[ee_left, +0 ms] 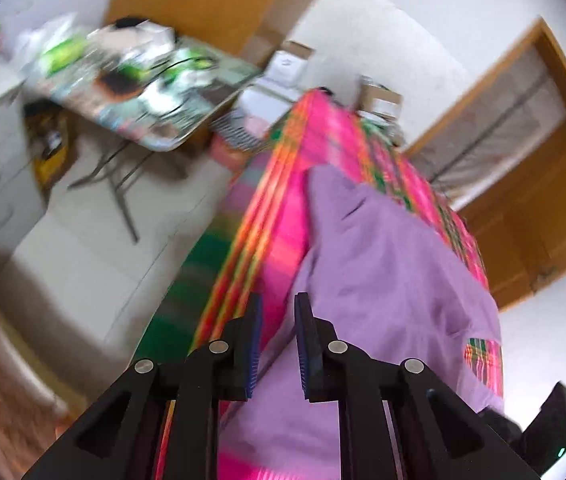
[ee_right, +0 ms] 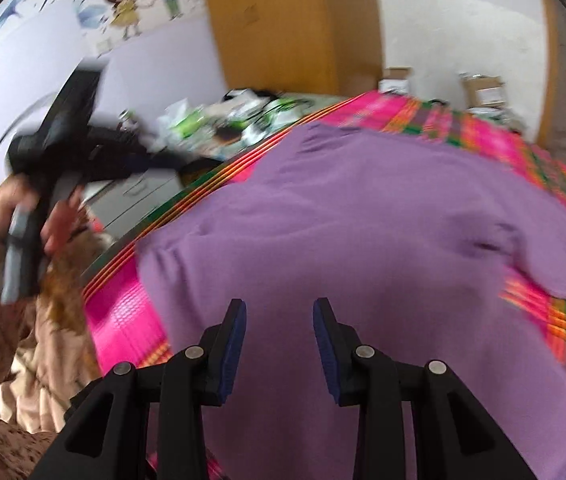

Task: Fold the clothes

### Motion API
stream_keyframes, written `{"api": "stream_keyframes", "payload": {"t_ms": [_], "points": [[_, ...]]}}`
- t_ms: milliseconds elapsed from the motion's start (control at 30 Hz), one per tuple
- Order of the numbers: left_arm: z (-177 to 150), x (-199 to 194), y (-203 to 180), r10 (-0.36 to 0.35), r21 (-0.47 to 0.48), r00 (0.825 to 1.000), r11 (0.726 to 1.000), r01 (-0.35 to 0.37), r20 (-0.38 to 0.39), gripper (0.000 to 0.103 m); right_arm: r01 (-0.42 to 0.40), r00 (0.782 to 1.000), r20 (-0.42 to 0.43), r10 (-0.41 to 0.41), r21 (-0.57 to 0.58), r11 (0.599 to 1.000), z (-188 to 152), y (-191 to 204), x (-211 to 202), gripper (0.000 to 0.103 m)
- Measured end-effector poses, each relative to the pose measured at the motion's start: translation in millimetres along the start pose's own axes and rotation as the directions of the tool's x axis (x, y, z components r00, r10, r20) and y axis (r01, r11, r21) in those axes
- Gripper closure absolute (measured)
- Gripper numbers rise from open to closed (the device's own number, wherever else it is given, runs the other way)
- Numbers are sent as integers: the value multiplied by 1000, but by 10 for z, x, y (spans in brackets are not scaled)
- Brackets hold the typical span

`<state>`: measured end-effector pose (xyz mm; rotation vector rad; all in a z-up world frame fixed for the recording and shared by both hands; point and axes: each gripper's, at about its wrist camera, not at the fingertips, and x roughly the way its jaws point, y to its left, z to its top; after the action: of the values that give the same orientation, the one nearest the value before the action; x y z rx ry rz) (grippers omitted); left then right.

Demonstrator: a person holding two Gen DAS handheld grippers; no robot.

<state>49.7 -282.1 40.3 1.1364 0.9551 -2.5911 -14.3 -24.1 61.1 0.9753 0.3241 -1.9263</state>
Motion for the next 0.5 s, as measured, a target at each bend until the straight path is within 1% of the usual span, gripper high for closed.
{"api": "stream_keyframes", "payload": {"t_ms": [67,100,200,267,367,400,500], "points": [[175,128,-99,-9,28,1000,1000,9,-7,87,-27,1000,-14,27,-15,1000,38,80,123,68],[267,203,-145,-17,29,1000,999,18,-24,87,-43,999,-20,43,-18,999,53,116,178,68],[458,473,-310,-131,53,989,989,135,-72,87,-82,996,-48,81,-16,997,76,166,295,68],[574,703,-445,-127,86,984,987,138,-122,87,-104,993,-65,103,-14,994,80,167,346,68],[711,1011,-628,-149,134,973,976,174,-177,87,-126,989,-85,124,-12,992,74,162,401,68],[737,1107,-683,-139,151,972,974,169,-191,87,-127,988,-91,125,-11,992,72,156,419,68],[860,1379,-750,-101,162,970,977,139,-223,87,-138,986,-94,137,-5,990,73,141,453,68]]}}
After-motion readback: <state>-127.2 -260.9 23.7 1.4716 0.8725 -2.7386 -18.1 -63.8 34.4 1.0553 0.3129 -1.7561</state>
